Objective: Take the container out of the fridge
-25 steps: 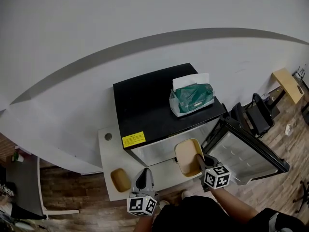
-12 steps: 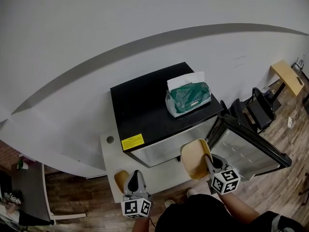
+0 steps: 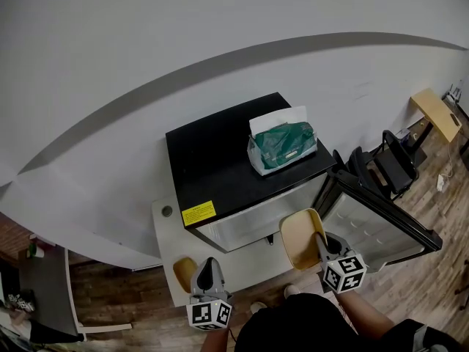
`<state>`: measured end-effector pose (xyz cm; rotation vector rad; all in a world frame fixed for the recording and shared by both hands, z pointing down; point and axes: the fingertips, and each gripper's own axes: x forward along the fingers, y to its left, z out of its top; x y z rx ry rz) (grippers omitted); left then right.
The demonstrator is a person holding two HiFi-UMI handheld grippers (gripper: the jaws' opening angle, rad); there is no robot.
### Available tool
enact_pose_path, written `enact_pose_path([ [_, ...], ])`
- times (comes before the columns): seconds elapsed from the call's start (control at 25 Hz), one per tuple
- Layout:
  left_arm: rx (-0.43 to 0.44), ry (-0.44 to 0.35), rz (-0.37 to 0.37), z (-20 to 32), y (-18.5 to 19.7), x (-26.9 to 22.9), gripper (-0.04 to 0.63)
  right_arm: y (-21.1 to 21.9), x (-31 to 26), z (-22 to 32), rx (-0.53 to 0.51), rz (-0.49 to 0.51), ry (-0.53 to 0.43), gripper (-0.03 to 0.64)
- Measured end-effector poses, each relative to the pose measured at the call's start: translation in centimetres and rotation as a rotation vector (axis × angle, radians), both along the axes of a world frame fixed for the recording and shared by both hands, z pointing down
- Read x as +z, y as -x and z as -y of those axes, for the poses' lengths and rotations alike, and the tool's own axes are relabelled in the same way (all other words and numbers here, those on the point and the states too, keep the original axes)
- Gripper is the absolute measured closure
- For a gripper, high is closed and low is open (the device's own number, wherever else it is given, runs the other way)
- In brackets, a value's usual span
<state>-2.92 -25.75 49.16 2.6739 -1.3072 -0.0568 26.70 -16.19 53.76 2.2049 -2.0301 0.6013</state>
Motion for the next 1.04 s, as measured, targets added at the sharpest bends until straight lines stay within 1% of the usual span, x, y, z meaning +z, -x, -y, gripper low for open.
enact_pose_path([
  [0.36,-0.014,0.012,-0.001,-0.4,0.1,0.2,0.581,-0.1,-0.6,-0.4,-0.008,-0.014,-0.01,0.612],
  [0.6,-0.008,0.006,-0.033,-1.1,0.0,0.3,0.58,-0.1,-0.7,-0.3,-0.013,-0.011,-0.01,0.612],
  [0.76,-0.018,0.012,-0.034,-1.3,0.0,0.5,0.581,0.0,-0.6,-0.1,-0.026,-0.018,-0.006,0.612],
  [1.04,-0.021,0.016,-0.032,-1.3,0.1,0.8,0.58,0.2,-0.3,0.2,-0.028,0.02,-0.005,0.612],
])
